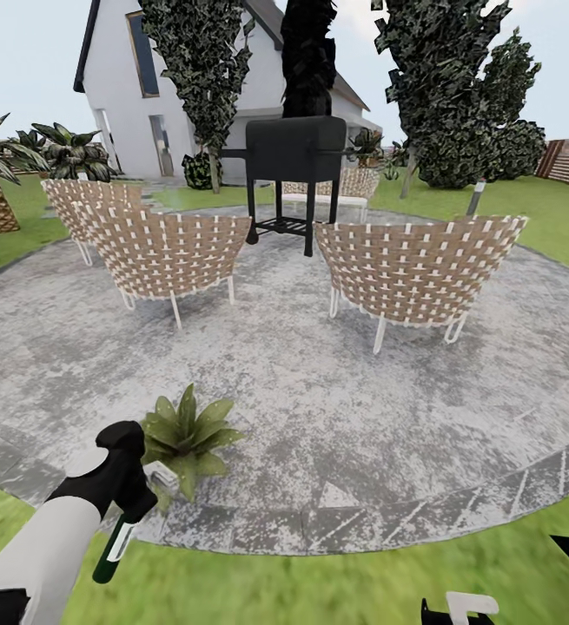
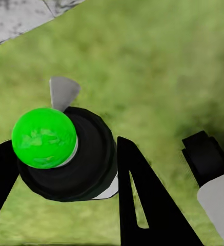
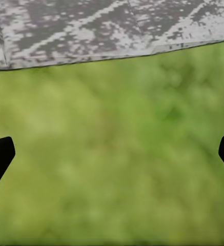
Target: Pick up the pesticide atomizer in the garden and spray insectifuge to fully cover both potted plants in the garden.
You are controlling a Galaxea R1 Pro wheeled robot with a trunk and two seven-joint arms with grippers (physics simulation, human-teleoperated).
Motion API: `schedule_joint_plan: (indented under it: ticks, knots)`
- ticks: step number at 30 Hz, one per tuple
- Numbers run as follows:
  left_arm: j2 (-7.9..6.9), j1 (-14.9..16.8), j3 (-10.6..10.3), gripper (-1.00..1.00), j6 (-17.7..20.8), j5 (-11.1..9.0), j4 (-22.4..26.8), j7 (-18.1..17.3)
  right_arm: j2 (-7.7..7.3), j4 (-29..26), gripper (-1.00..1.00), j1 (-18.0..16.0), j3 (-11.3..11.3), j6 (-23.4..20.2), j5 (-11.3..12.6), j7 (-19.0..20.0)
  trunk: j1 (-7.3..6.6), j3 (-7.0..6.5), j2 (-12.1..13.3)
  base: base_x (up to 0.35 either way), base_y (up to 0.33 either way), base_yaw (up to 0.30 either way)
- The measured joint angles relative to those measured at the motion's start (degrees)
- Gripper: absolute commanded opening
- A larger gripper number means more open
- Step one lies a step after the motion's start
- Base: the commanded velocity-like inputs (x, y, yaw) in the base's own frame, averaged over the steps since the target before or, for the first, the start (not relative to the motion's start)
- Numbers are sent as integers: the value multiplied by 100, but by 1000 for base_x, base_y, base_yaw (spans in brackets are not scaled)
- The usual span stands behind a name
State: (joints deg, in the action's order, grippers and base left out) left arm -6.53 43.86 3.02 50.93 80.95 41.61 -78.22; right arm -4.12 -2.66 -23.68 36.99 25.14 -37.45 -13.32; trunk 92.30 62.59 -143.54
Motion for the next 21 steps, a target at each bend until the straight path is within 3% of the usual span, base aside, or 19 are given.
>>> schedule_joint_plan:
  ticks: [1, 3, 5, 6, 9, 13, 18, 21]
  knots:
    - [31, -1, 26, -100, 7, -15, 9, 362, 0, 0, 100, 0, 0, 0, 0, 0, 0, 0, 0, -2, -2, 0]
    - [116, 5, 35, -100, 29, -56, 17, 669, 0, 0, 100, 0, 2, 0, 0, 0, 0, 0, 0, -1, -1, 0]
    - [394, 11, 33, -100, 54, -89, 22, 800, 0, 0, 100, 0, 2, 0, 0, 0, 0, 0, 0, 0, 0, 0]
    - [630, 33, 30, -100, 50, -86, 29, 842, 0, 0, 100, 0, 4, 0, 1, 0, 0, 0, 0, 0, 0, 0]
    - [770, 75, 4, -100, 50, -73, 39, 858, 0, 0, 100, 0, 7, 0, 0, 0, 0, 0, 0, 0, 0, 0]
    - [687, 98, 58, -100, 130, -49, 288, 825, 0, 0, 100, 0, 8, 0, 0, 0, 0, 0, 0, 0, 0, 0]
    - [333, 177, 632, -100, 148, -48, 504, 768, 0, 0, 100, 0, 5, 0, 0, 0, 0, 0, 0, 0, 0, 0]
    - [304, 209, 711, -100, 157, -63, 523, 746, 0, 0, 100, 0, 6, 0, 0, 0, 0, 0, 0, 0, 0, 0]
